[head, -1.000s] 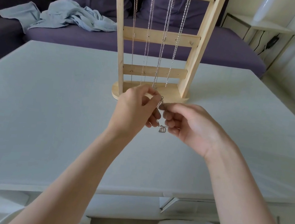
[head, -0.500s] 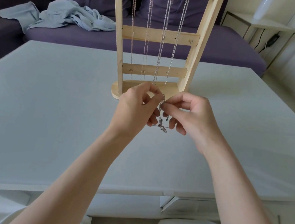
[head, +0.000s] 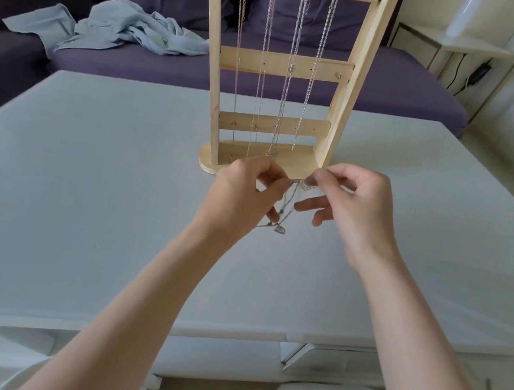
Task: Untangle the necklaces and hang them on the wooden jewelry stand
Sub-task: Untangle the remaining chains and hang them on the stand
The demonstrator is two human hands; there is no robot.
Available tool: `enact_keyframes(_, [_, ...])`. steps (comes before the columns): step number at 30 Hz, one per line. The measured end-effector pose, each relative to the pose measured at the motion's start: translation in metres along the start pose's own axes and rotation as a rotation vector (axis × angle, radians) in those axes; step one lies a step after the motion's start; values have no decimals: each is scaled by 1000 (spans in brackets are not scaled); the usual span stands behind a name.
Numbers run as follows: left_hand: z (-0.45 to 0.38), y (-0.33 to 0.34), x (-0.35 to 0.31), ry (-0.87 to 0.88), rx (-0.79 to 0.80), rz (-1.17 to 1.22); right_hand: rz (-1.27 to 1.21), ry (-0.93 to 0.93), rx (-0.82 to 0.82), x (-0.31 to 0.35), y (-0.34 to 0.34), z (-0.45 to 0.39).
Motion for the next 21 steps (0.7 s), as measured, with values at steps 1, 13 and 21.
enact_keyframes(1, [0,0,1,-12,3,16,-7,-3,-11,0,-2,0])
enact_keyframes(13, [1,-2,4,-119,20,185,21,4,19,-1,-4,-1])
enact_keyframes(21, [1,-4,4,-94,14,157,-184,112,292,-1,29,9])
Point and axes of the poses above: each hand's wrist, its own z-axis away from the middle knuckle, its own y-axis out of the palm, x = y × z, the point moved 10 cm from there along -z, towards the middle knuckle, and after that the axes turned 13 degrees about z, right-handed, at the moved point
